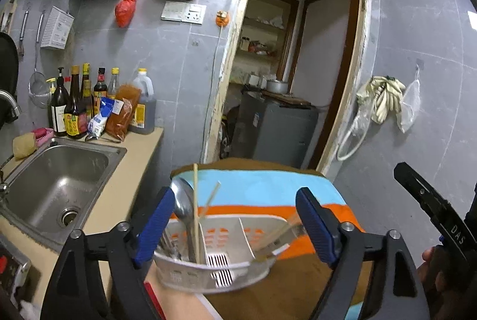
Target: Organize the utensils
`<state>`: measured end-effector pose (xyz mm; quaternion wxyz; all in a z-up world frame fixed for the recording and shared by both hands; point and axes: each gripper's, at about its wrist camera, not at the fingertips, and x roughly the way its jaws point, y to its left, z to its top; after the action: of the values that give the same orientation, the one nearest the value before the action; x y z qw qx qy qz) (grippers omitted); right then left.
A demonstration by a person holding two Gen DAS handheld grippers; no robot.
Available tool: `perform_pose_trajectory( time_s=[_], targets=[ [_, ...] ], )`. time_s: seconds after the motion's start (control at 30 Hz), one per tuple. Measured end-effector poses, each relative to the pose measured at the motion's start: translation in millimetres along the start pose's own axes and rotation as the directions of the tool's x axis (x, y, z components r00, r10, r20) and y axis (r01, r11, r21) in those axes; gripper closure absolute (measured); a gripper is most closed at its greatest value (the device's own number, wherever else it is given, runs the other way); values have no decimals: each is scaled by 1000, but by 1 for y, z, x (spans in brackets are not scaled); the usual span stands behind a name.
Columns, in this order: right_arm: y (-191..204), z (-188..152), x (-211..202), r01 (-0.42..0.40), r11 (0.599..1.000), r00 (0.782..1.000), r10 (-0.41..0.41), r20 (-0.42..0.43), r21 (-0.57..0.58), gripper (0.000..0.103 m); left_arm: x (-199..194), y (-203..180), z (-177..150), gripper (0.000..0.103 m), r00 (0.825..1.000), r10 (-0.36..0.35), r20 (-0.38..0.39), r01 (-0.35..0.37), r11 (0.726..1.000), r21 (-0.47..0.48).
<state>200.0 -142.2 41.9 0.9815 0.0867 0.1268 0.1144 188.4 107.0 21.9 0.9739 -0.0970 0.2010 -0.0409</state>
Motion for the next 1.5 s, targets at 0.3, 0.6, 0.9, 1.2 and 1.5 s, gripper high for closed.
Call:
perform_pose_trajectory(
  time_s=[0.3, 0.6, 0.9, 1.2, 1.5],
  targets=[
    [-32, -4, -55, 16, 999, 996, -20, -83, -48, 6, -46, -27, -22, 1, 999, 40, -36, -41, 999, -30],
    [-57, -8, -111, 55, 994, 988, -67, -137, -91, 2, -96, -61, -53, 1, 995, 99, -26, -99, 995, 15],
    [-73, -15, -158, 68, 992, 983, -85, -161, -107, 2, -127, -80, -70, 1, 991, 130, -25, -130, 991, 23],
    [-77, -33, -180, 77, 995, 976, -89, -197, -69, 2, -151, -98, -88, 1, 990, 135, -43, -132, 990, 55],
    [-75, -37, -187, 75, 994, 976, -88, -198, -74, 2, -165, -101, -94, 1, 987, 157, -32, -155, 986, 65]
  ],
)
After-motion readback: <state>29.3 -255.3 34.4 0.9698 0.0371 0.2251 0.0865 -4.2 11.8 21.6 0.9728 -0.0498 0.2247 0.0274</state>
